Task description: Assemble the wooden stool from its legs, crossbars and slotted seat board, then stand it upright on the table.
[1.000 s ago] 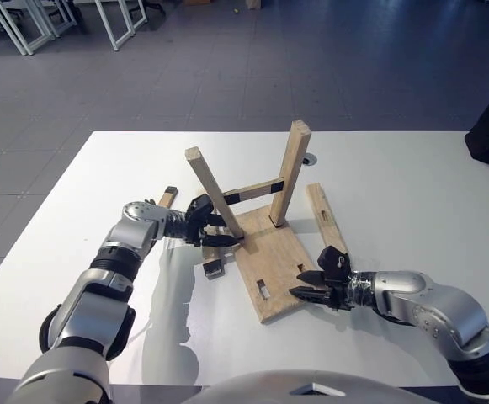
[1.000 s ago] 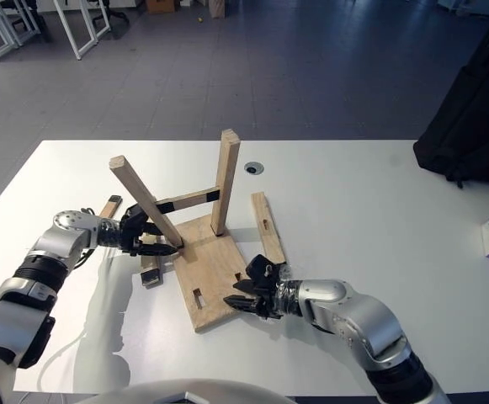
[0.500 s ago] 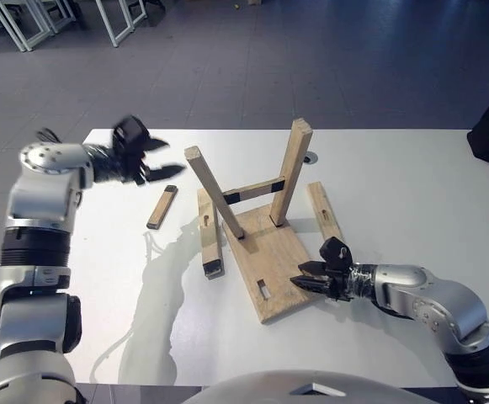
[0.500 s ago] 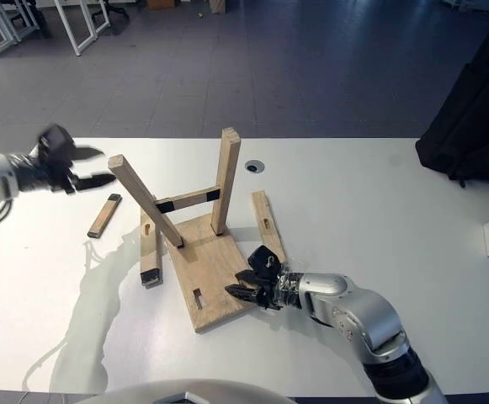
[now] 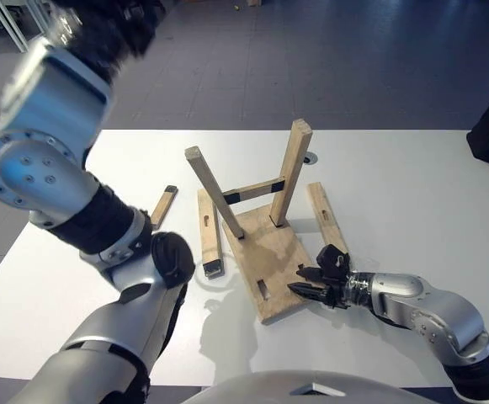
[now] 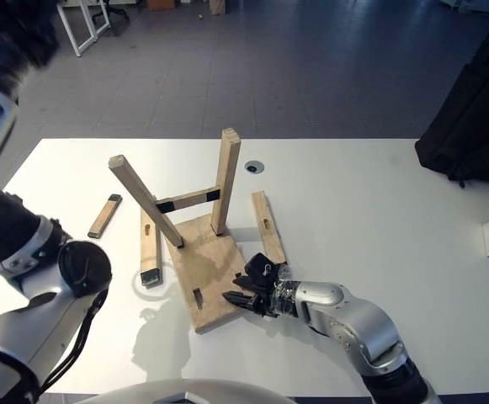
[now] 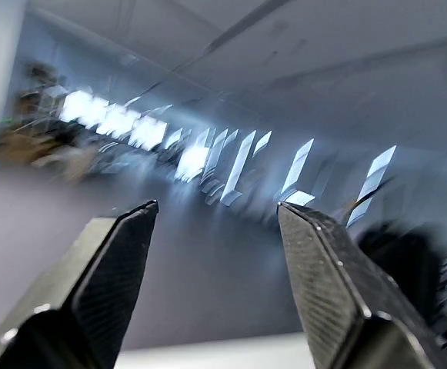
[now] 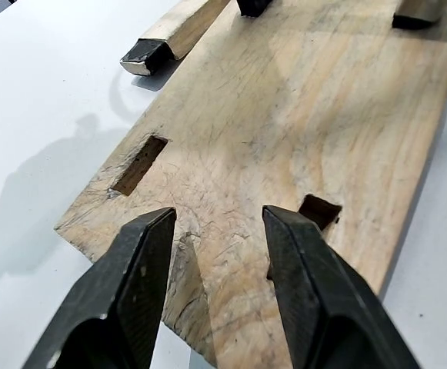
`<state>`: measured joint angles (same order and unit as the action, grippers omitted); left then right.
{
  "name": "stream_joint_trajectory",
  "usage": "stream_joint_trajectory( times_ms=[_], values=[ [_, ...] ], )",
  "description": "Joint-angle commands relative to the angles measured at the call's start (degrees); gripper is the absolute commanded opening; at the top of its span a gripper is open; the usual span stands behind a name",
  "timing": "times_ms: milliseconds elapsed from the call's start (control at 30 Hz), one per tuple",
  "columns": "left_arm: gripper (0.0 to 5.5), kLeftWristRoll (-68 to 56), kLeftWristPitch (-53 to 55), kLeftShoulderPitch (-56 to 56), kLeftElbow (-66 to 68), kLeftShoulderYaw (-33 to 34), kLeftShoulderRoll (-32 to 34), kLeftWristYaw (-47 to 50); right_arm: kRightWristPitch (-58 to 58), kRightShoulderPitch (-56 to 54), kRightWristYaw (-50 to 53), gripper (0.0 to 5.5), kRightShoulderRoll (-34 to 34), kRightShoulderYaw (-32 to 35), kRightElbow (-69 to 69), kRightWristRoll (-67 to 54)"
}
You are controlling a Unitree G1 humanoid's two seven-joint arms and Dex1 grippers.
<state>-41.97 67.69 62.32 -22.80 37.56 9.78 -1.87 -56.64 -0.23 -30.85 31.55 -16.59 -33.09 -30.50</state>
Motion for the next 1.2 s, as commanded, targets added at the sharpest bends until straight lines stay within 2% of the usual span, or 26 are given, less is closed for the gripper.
stream_joint_trajectory(
  times_ms=[33, 133, 233, 300, 367, 467, 600, 667, 767, 833, 900, 933, 1033, 1100, 1200],
  values=[
    [2.89, -3.2, 3.5, 1.5, -0.1, -3.0, 3.1, 0.6, -1.2, 1.3, 1.0, 2.06, 0.1, -1.3, 0.2, 0.9],
    [2.89, -2.0, 10.1, -21.5, -2.9, -13.0, 0.6, 0.1, -1.2, 1.4, 1.4, 2.06, -0.2, -1.8, -0.1, 1.2],
    [2.89, 0.4, 9.1, -51.2, -3.1, -28.7, -2.8, -1.8, -1.3, 1.4, 1.1, 2.06, 0.0, -1.8, -0.3, 1.4],
    [2.89, 1.9, 5.2, -59.2, -1.1, -33.2, -4.0, -2.2, -1.4, 0.9, 0.7, 2.06, 0.4, -1.7, -0.2, 1.4],
    [2.89, 2.1, 2.2, -57.2, 0.2, -31.1, -4.2, -1.9, -1.6, 1.2, 0.7, 2.06, 0.4, -1.6, -0.5, 1.2],
    [2.89, 0.5, -2.0, -48.4, 2.1, -25.7, -1.4, -1.9, -2.0, 2.1, 1.2, 2.06, 0.2, -1.8, -1.2, 1.1],
    [2.89, -9.4, -4.6, -32.4, 1.0, -14.3, 3.5, -1.5, -2.5, 0.7, 1.0, 2.06, -0.3, -1.1, -0.7, 0.6],
    [2.89, -18.5, -4.9, -25.1, 0.7, -8.6, 5.8, 0.9, -4.2, -2.6, 0.6, 2.06, -1.3, 2.2, -1.1, -1.8],
    [2.89, -28.5, -6.1, -19.0, 1.5, -2.6, 10.1, 6.9, -9.8, -11.7, 0.6, 2.06, -4.3, 11.4, -2.8, -10.8],
    [2.89, -29.9, -5.9, -21.6, 0.1, -0.5, 14.2, 9.7, -14.5, -18.3, -1.2, 2.06, -2.3, 19.3, -2.2, -18.7],
    [2.85, -28.8, -5.0, -29.7, -4.5, 1.3, 17.3, 12.9, -16.8, -20.8, -9.4, 2.26, 7.0, 21.3, 0.1, -22.2],
    [2.85, -27.2, -4.6, -35.5, -7.7, 2.0, 17.9, 14.3, -14.7, -19.3, -16.2, 2.43, 14.7, 19.0, 0.8, -20.3],
    [2.85, -20.4, -4.7, -49.9, -14.5, 2.2, 19.2, 16.7, -2.2, -15.2, -31.6, 2.97, 29.7, 10.6, 2.3, -10.4],
    [2.85, -16.0, -5.8, -56.0, -16.4, 0.9, 19.2, 16.7, 11.9, -13.4, -35.9, 3.19, 33.5, 4.8, 2.4, 0.6],
    [2.85, -13.8, -8.0, -58.9, -16.6, -0.7, 17.5, 15.7, 31.9, -10.4, -35.8, 3.19, 32.8, -2.1, 3.2, 15.7]
  ],
)
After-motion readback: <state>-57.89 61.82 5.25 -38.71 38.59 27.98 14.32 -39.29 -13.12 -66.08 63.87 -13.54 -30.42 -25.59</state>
